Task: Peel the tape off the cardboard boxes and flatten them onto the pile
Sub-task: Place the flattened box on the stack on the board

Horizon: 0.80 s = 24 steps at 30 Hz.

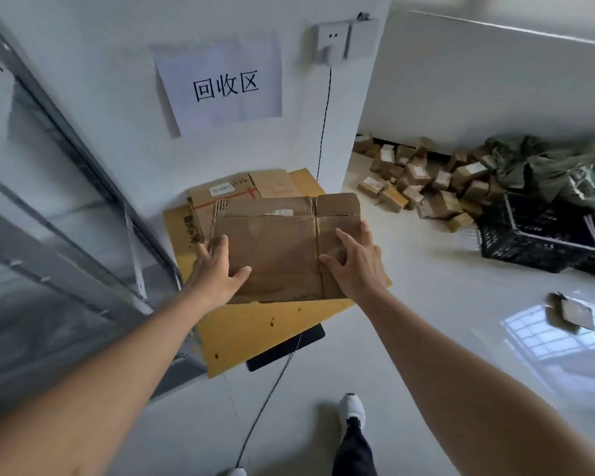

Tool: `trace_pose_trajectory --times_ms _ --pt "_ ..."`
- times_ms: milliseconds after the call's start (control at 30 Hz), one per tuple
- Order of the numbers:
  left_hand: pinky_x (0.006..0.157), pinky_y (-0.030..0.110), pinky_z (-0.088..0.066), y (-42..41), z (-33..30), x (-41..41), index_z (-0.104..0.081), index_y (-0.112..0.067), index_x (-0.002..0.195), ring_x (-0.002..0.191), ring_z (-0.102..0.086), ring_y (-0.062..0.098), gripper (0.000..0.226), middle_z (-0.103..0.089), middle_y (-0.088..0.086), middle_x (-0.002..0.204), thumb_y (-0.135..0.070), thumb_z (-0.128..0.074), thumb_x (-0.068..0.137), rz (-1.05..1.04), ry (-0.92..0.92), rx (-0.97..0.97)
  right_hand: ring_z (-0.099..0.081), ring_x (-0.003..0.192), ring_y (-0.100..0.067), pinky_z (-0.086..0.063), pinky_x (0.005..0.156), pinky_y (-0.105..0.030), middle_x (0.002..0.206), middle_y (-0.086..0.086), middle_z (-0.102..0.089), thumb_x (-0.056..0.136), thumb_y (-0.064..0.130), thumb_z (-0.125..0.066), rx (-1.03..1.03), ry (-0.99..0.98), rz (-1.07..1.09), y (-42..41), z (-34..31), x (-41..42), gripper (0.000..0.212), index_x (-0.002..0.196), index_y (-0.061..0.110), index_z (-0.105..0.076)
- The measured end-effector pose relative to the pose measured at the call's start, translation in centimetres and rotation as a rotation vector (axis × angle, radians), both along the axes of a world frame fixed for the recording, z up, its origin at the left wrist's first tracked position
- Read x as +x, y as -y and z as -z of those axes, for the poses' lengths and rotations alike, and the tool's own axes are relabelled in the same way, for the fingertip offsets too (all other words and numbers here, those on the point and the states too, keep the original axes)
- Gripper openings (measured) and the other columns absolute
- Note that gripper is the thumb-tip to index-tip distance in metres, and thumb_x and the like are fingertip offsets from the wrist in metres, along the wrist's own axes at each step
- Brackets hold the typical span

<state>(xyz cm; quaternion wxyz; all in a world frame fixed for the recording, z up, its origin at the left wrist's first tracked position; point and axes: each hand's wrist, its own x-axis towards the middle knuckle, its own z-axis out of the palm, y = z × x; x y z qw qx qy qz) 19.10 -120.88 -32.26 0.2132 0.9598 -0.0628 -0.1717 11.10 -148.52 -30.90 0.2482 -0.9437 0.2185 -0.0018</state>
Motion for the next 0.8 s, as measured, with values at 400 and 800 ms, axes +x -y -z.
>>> trace_pose_trajectory --times_ms 400,800 --pt "0.116 0.058 -0.037 8.6 2.9 8.7 -0.005 -0.023 0.164 0.145 -0.031 0.047 0.097 -0.014 0.019 0.162 -0.071 -0.053 0.094 -0.325 -0.032 0.131 -0.040 0.137 -0.040 -0.041 0.112 -0.047 0.172 -0.001 -0.001 0.096 0.060 -0.059 0.021 -0.074 -0.325 8.2 4.6 17.3 0.066 0.156 0.040 -0.038" --pt "0.120 0.064 -0.029 6.4 11.9 20.1 0.000 -0.026 0.165 0.152 -0.018 0.050 0.101 -0.003 0.021 0.168 -0.071 -0.055 0.093 -0.422 -0.130 0.118 -0.040 0.138 -0.039 -0.040 0.112 -0.046 0.173 -0.002 -0.001 0.096 0.061 -0.059 0.026 -0.148 -0.434 6.0 13.1 30.4 0.068 0.157 0.038 -0.038"
